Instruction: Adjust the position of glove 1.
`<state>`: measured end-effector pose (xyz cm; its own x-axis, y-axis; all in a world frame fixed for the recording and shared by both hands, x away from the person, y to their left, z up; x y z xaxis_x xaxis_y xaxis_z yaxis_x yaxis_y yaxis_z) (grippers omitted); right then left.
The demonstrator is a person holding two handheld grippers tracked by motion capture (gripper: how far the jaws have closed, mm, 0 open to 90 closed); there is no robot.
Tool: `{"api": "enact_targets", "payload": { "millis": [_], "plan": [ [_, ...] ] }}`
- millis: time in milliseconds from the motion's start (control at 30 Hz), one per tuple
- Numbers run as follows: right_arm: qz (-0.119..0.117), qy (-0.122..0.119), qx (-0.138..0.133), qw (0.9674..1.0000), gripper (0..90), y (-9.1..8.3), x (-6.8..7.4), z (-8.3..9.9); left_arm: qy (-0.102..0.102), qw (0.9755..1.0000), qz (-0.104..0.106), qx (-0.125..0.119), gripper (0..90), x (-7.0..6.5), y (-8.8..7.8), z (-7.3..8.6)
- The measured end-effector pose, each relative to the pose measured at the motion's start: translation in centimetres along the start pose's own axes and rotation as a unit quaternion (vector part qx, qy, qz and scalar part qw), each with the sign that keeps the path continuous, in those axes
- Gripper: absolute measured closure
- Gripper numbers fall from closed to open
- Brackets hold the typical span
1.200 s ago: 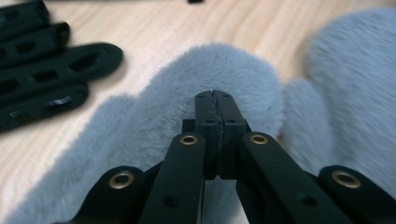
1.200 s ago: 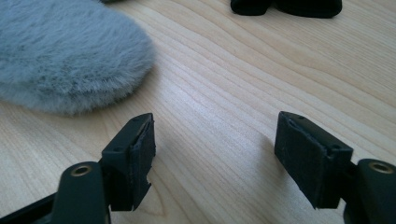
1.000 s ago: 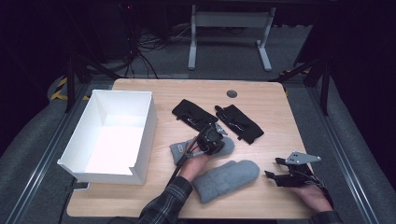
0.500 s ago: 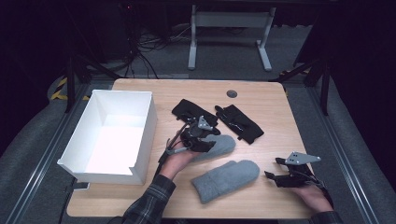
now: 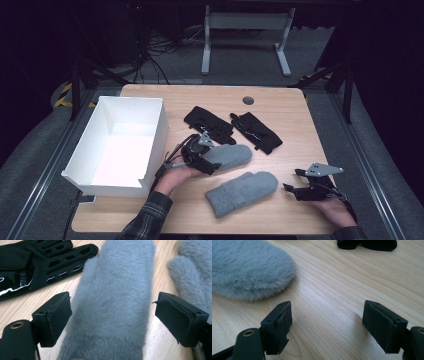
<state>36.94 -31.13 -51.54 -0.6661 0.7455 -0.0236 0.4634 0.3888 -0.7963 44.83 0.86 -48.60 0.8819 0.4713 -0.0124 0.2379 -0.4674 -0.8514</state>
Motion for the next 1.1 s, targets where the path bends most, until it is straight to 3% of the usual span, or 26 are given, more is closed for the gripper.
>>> {"api": "enact_targets", "payload": {
  "millis": [200,267,300,367,467,567,633,767,867,1100],
  "plan": [
    [0.000,0.000,0.000,1.0000,24.2,0.0,0.0,0.0,0.005,0.9999,-0.004,0.011,15.7,0.1,0.8,-0.2],
    [0.000,0.000,0.000,1.0000,24.2,0.0,0.0,0.0,0.007,0.9998,-0.006,0.018,20.8,0.1,1.1,0.0],
    [0.000,0.000,0.000,1.0000,24.2,0.0,0.0,0.0,0.008,0.9997,-0.007,0.022,28.4,0.1,1.2,0.1],
    [0.000,0.000,0.000,1.0000,24.2,0.0,0.0,0.0,0.016,0.9992,-0.017,0.031,32.6,0.2,1.3,0.2],
    [0.000,0.000,0.000,1.0000,24.2,0.0,0.0,0.0,0.016,0.9991,-0.023,0.032,51.2,0.2,1.1,0.2],
    [-0.001,0.000,-0.001,1.0000,24.2,0.0,0.0,0.0,0.010,0.9995,-0.019,0.024,71.9,0.1,0.7,0.1],
    [-0.001,0.000,-0.001,1.0000,24.2,0.0,0.0,0.0,0.008,0.9996,-0.015,0.022,78.7,0.1,0.4,0.0],
    [0.000,0.000,0.000,1.0000,24.2,0.0,0.0,0.0,-0.002,0.9998,-0.011,0.018,81.7,0.1,-0.1,-0.1],
    [0.000,0.000,0.000,1.0000,24.2,0.0,0.0,0.0,-0.022,0.9997,-0.008,0.008,82.2,-0.1,-1.0,-0.4],
    [0.000,0.000,0.000,1.0000,24.2,0.0,0.0,0.0,-0.033,0.9994,0.007,0.001,82.3,-1.9,-2.9,-1.2]
  ]
}}
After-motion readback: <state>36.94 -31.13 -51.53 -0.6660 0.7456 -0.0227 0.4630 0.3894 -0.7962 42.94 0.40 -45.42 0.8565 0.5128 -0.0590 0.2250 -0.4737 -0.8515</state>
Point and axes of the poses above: each handheld gripper's, and its own axes: y roughly forward along the jaws, z roughly out of its underside, x roughly to its left, the point moved 7 cm from there along y, roughly forward along the jaws, and after that the axes turned 11 degrees about x, right-handed, at the moved point
